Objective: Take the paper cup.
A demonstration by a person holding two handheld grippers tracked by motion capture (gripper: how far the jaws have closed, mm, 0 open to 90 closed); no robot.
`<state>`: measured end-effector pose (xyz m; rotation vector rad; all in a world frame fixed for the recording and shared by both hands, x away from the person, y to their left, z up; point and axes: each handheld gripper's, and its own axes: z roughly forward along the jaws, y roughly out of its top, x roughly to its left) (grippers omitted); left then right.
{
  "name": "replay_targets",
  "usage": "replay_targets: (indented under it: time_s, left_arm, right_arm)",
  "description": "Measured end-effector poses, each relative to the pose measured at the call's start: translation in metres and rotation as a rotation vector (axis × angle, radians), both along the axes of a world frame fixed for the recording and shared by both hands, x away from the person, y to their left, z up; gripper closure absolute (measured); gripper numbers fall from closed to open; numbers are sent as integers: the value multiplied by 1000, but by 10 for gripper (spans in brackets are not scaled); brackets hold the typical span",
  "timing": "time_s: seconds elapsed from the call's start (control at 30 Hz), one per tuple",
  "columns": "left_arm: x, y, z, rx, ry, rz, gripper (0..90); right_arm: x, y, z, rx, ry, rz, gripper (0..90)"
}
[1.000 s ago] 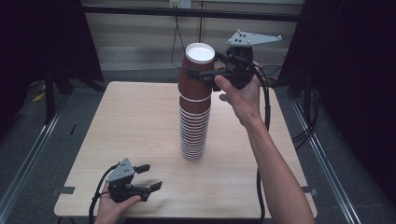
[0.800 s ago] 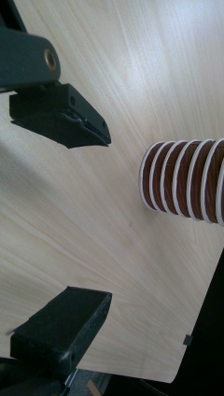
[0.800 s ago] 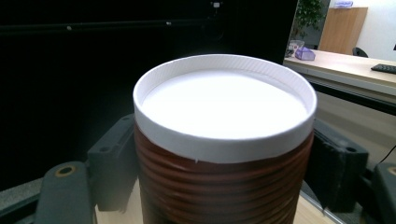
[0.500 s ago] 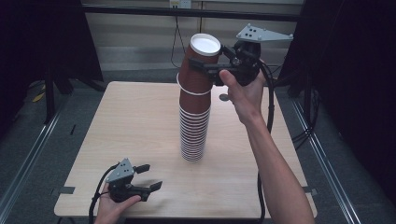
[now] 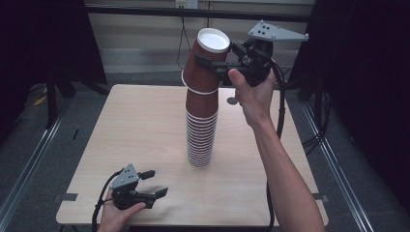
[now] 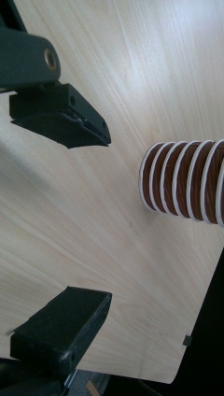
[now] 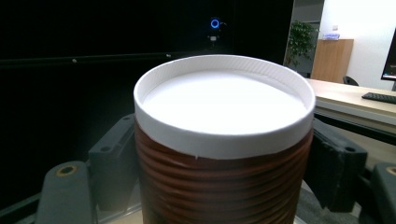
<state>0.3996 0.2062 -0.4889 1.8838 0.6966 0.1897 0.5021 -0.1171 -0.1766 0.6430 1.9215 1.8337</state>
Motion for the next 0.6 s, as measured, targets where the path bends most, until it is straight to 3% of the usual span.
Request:
replay_targets:
  time_s: [0.6]
  left_arm:
    - [1, 1, 0, -3, -1, 8, 203]
  right_arm:
    - [-10, -7, 13, 44, -36, -14, 221]
